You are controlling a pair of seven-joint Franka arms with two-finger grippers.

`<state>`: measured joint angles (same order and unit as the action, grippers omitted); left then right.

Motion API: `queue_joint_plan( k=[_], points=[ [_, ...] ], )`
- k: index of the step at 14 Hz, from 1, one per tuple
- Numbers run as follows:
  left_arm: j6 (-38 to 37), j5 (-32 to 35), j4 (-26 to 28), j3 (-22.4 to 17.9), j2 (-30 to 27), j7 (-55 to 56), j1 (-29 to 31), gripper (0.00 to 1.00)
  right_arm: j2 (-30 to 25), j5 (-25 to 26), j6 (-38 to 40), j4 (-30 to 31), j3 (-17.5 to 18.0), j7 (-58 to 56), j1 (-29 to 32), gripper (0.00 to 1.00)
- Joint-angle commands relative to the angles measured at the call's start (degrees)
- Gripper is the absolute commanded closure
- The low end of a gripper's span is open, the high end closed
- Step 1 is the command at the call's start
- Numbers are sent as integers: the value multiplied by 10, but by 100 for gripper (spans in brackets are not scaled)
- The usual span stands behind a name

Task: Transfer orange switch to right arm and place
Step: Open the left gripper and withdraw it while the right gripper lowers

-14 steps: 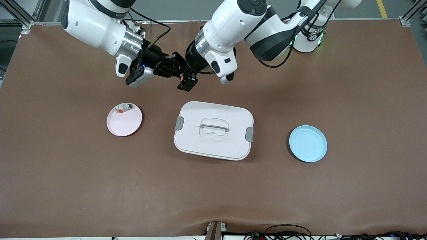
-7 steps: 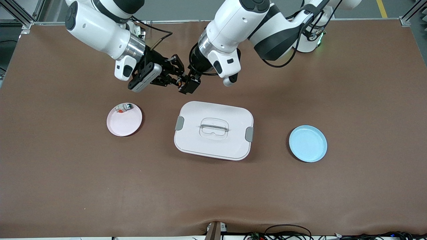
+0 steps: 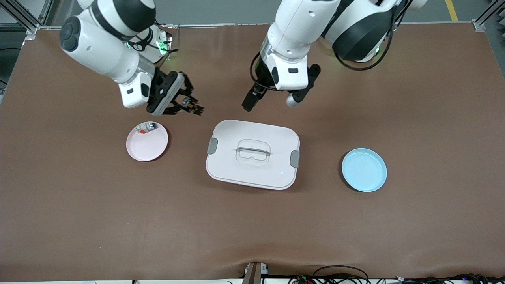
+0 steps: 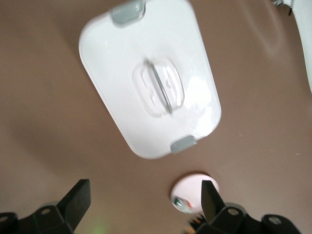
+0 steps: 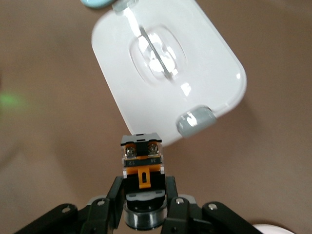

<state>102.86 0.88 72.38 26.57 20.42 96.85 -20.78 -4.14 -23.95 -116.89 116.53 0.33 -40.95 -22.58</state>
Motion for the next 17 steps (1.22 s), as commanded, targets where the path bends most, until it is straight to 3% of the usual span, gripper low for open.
queue_joint_plan(
  k=[1,4,8,13,17],
  points=[
    [-70,41,9,-2,-25,-122,23,0,-2,69,35,-7,6,-82,26,100],
    [-134,65,12,-2,-33,-268,71,0,-1,122,44,0,6,-177,49,100],
    [-166,126,14,-1,-35,-401,123,0,-1,186,33,32,6,-238,62,100],
    [-176,127,18,-1,-42,-490,191,0,-4,203,-98,148,6,-341,103,100],
    [-173,134,18,0,-44,-581,238,0,0,215,-177,201,6,-357,119,100]
  ],
)
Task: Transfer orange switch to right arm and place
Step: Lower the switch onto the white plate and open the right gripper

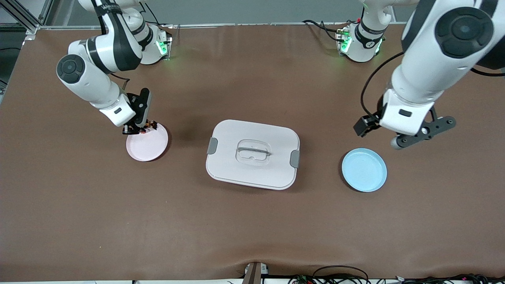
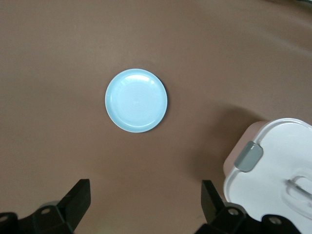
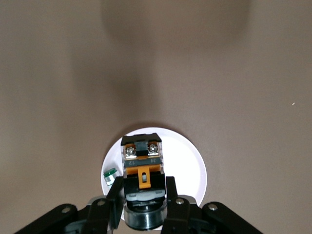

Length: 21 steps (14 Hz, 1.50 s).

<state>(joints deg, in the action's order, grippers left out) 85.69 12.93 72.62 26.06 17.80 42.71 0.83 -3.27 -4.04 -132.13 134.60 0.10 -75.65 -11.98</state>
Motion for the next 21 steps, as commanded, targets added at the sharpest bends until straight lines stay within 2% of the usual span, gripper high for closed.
queue_joint_plan(
  k=[1,5,11,12,16,21],
  points=[
    [-1,12,16,6,-20,-59,30,0,-8,25,-36,27,9,-11,16,100],
    [-1,12,16,5,-25,-111,55,0,18,52,-94,42,9,-12,20,100],
    [16,1,18,-5,-33,-180,66,0,77,53,-221,84,9,-52,56,100],
    [16,-4,21,-17,-37,-192,62,0,88,53,-240,87,10,-52,56,100],
    [39,-82,75,-136,-93,-275,11,0,127,53,-287,88,9,-52,56,100],
    [47,-101,150,-212,-168,-322,-41,0,161,53,-312,88,9,-51,56,100]
  ],
)
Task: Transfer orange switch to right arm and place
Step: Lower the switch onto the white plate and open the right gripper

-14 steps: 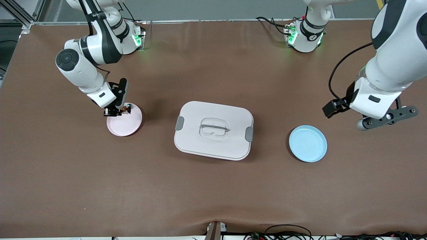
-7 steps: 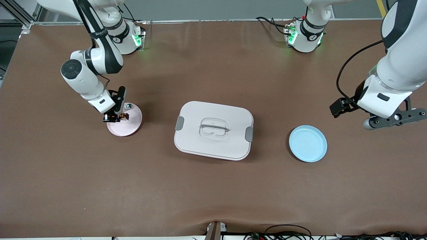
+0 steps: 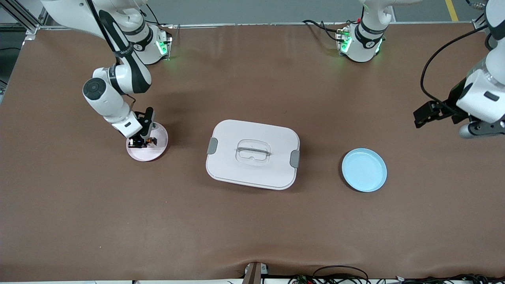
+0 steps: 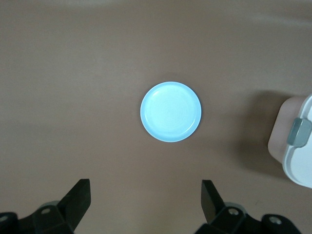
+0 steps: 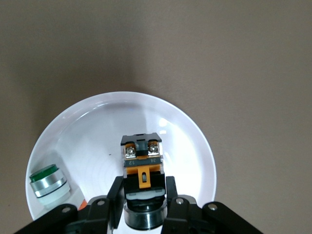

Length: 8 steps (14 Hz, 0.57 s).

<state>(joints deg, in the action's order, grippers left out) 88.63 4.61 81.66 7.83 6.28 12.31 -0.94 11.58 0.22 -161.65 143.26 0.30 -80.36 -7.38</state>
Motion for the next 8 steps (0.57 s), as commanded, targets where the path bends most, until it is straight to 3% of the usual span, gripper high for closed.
queue_joint_plan(
  k=[1,8],
  points=[
    [18,-35,68,-43,-64,-21,-26,0,18,10,-23,2,7,-4,11,100],
    [-20,-39,70,-47,-91,-79,-12,0,32,10,-24,1,7,-4,19,100]
  ],
)
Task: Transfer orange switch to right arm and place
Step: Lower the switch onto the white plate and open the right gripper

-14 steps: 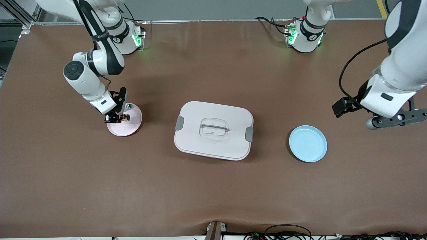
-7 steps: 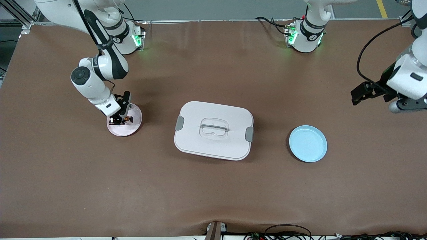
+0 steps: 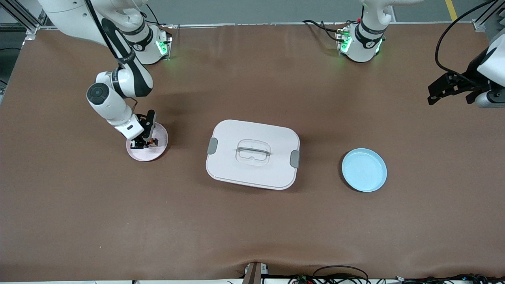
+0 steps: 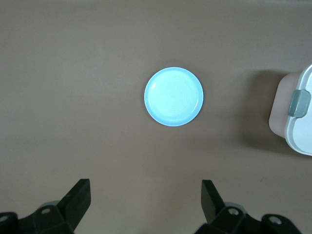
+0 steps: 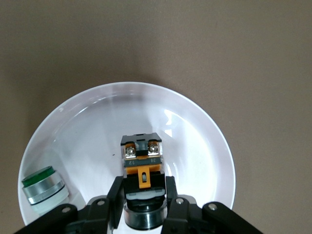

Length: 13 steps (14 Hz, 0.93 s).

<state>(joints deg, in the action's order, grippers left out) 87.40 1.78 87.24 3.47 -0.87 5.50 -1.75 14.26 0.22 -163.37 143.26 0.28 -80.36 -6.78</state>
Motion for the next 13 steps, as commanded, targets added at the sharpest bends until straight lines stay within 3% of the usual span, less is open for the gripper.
queue_joint_plan(
  k=[1,8,9,10,13],
  points=[
    [-14,-12,14,-3,-23,-11,-4,0,9,10,-8,1,7,-5,12,100],
    [-31,-11,12,1,-30,-11,-1,0,18,10,-10,-2,7,-1,12,100],
    [-31,-10,11,1,-29,-11,-1,0,17,10,-9,-3,7,1,12,73],
    [-31,-10,8,0,-26,-11,-3,0,17,10,-6,-3,7,4,13,1],
    [-29,-5,8,-1,-21,-12,-4,0,15,10,-3,-6,7,3,22,0]
  ],
)
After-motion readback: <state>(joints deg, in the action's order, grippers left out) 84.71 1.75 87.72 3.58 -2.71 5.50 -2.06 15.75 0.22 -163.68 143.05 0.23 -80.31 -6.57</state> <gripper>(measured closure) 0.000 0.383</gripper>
